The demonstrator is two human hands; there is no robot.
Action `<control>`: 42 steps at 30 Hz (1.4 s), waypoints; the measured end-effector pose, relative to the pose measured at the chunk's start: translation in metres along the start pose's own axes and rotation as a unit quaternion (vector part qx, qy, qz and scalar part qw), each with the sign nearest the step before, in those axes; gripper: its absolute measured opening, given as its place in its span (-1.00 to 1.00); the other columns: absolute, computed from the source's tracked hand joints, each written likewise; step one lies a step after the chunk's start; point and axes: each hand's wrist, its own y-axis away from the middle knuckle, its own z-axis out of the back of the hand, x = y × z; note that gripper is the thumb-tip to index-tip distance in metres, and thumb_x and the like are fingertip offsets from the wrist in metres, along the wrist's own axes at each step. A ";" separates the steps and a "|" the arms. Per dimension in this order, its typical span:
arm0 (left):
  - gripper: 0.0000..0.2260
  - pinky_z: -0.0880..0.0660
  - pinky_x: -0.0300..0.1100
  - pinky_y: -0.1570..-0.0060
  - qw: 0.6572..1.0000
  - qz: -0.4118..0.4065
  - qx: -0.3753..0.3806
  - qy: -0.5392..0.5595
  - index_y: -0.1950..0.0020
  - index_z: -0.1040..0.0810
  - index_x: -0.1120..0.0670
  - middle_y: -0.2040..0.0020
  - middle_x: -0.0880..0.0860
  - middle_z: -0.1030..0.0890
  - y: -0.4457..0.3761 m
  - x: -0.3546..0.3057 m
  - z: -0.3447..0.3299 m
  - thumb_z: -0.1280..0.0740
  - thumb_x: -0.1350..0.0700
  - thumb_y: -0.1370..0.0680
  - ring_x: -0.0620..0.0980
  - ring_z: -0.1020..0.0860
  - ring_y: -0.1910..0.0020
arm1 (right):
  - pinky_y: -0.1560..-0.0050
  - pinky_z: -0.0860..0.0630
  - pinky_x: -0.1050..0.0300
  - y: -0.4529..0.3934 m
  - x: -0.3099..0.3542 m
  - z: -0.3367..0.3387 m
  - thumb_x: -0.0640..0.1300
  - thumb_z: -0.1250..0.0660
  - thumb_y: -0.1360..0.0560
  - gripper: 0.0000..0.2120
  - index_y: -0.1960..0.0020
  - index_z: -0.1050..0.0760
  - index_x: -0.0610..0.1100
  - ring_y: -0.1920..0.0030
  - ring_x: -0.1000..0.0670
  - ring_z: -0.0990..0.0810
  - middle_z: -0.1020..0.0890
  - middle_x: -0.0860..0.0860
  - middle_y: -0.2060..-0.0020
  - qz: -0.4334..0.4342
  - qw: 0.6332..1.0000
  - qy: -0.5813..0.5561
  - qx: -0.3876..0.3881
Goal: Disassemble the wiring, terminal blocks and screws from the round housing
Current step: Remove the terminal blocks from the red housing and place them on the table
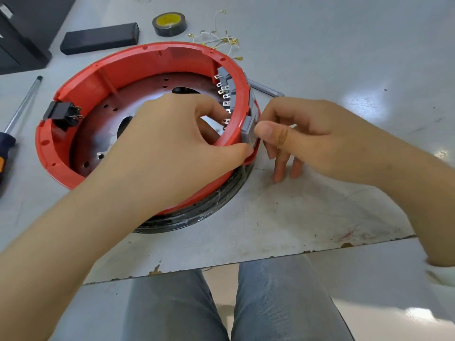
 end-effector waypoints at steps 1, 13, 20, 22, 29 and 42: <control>-0.73 -0.48 -0.29 0.14 1.000 -0.008 -0.011 -0.006 0.16 -0.56 -0.21 0.28 -0.39 -0.59 0.001 -0.001 0.000 -0.36 -0.28 -0.23 -0.37 -0.53 0.23 | 0.43 -0.52 0.23 -0.001 0.000 -0.001 0.12 -0.24 -0.55 -0.78 0.17 -0.44 0.01 0.40 -0.01 -0.66 -0.58 0.10 0.36 -0.014 1.000 -0.012 -0.003; -0.76 -0.35 -0.44 0.26 0.995 -0.061 -0.023 -0.081 0.26 -0.46 -0.12 0.46 -0.16 -0.56 -0.002 -0.004 -0.001 -0.31 -0.25 -0.25 -0.36 -0.50 0.24 | 0.49 -0.49 0.26 -0.018 0.011 0.004 -0.06 -0.34 -0.53 -0.76 0.19 -0.52 -0.23 0.48 -0.02 -0.64 -0.56 -0.02 0.57 -0.053 0.998 -0.039 0.003; -0.63 -0.42 -0.32 0.27 0.992 -0.043 0.034 -0.117 0.15 -0.51 -0.05 0.28 -0.06 -0.59 -0.005 0.002 -0.006 -0.34 -0.27 -0.22 -0.16 -0.51 0.33 | 0.53 -0.42 0.32 -0.004 0.011 0.002 0.15 -0.48 -0.27 -0.66 0.12 -0.53 -0.05 0.46 0.00 -0.65 -0.66 0.07 0.33 -0.040 0.999 -0.009 -0.001; -0.65 -0.46 -0.28 0.19 0.991 -0.046 0.039 -0.116 0.12 -0.54 -0.04 0.24 -0.05 -0.61 -0.006 0.002 -0.005 -0.34 -0.23 -0.23 -0.11 -0.54 0.30 | 0.52 -0.42 0.35 -0.001 0.010 -0.001 0.11 -0.53 -0.27 -0.69 0.12 -0.52 0.01 0.49 0.04 -0.63 -0.65 0.14 0.30 -0.027 0.999 0.022 -0.027; -0.74 -0.39 -0.23 0.36 0.996 -0.030 0.060 -0.066 0.10 -0.55 -0.05 0.36 -0.05 -0.56 -0.008 0.002 -0.003 -0.43 -0.11 -0.29 -0.13 -0.48 0.39 | 0.47 -0.46 0.29 -0.002 0.012 -0.007 0.13 -0.50 -0.29 -0.73 0.19 -0.49 0.02 0.53 0.17 -0.55 -0.63 0.16 0.33 0.011 0.992 0.103 -0.078; -0.74 -0.32 -0.20 0.38 0.995 -0.007 0.095 0.010 0.16 -0.55 0.01 0.46 -0.13 -0.51 -0.013 0.002 -0.002 -0.47 -0.02 -0.22 -0.20 -0.41 0.52 | 0.41 -0.38 0.36 0.000 0.002 -0.017 -0.07 -0.41 -0.26 -0.77 0.21 -0.40 -0.12 0.44 0.14 -0.49 -0.53 0.04 0.45 0.084 0.981 0.133 -0.112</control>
